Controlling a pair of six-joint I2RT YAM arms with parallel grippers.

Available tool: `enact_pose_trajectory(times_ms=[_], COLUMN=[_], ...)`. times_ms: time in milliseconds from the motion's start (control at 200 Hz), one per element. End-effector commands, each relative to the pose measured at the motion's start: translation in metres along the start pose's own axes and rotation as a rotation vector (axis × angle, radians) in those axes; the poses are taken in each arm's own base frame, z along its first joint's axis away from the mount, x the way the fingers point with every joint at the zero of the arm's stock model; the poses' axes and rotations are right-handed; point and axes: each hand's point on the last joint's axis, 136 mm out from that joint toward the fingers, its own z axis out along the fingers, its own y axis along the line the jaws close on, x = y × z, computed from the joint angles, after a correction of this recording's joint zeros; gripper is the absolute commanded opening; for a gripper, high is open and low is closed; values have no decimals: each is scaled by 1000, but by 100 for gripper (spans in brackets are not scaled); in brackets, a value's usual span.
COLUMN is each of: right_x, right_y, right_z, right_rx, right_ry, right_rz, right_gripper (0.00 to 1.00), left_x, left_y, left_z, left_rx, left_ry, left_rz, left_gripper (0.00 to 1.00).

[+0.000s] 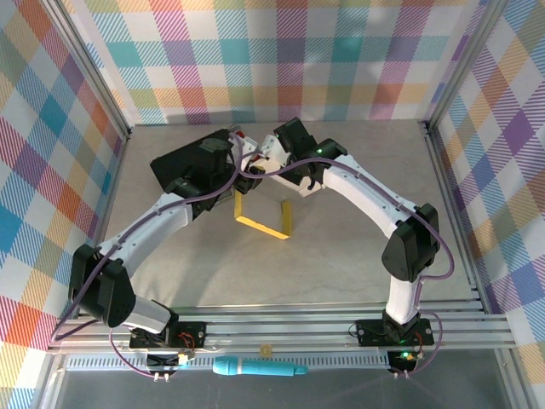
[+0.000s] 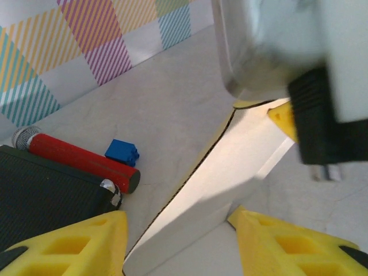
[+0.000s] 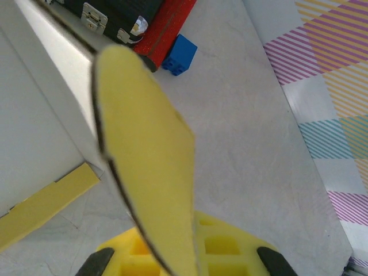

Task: Fold the paper box

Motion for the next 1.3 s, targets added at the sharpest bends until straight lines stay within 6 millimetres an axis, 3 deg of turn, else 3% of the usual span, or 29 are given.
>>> enact_pose_trajectory(times_ms=[0, 115, 360, 510, 665, 775, 875, 990, 1055, 1145, 1295], right_x=[-11, -11, -12, -7, -1, 1, 0, -1, -1, -2, -4], right_y=[1, 3, 6, 10, 6, 3, 3, 3, 2, 2, 3], right_z=[-19, -22, -27, -27, -29, -28, -28, -28, -28, -28, -26], right_rx=[-21, -32, -55, -86, -92, -87, -93, -91, -85, -81, -70], right_ry=[-70, -76, -99, -111, -111, -99, -97, -97, -96, -97, -91], right_rz=[24, 36, 67, 91, 102, 117, 133, 137, 142, 148, 150], right_gripper=[0, 0, 0, 0, 0, 0, 0, 0, 0, 0, 0], left_x=[-24, -21, -15, -27, -41, -37, -15, 8, -7, -12, -8], left_y=[4, -4, 2, 26, 22, 41, 67, 50, 49, 46, 26], left_z=[2, 9, 19, -3, -22, -24, -26, -31, -45, -62, -58], left_rx=[-61, -61, -122, -83, 138, 154, 53, -19, -50, -149, -175], left_ry=[-67, -57, -49, -171, -137, -39, 10, 95, 32, -12, 13], left_rz=[66, 68, 17, -215, -385, -735, -1258, -1768, -1886, -2050, -2268], left_gripper=[51, 50, 43, 51, 57, 55, 50, 40, 37, 35, 35])
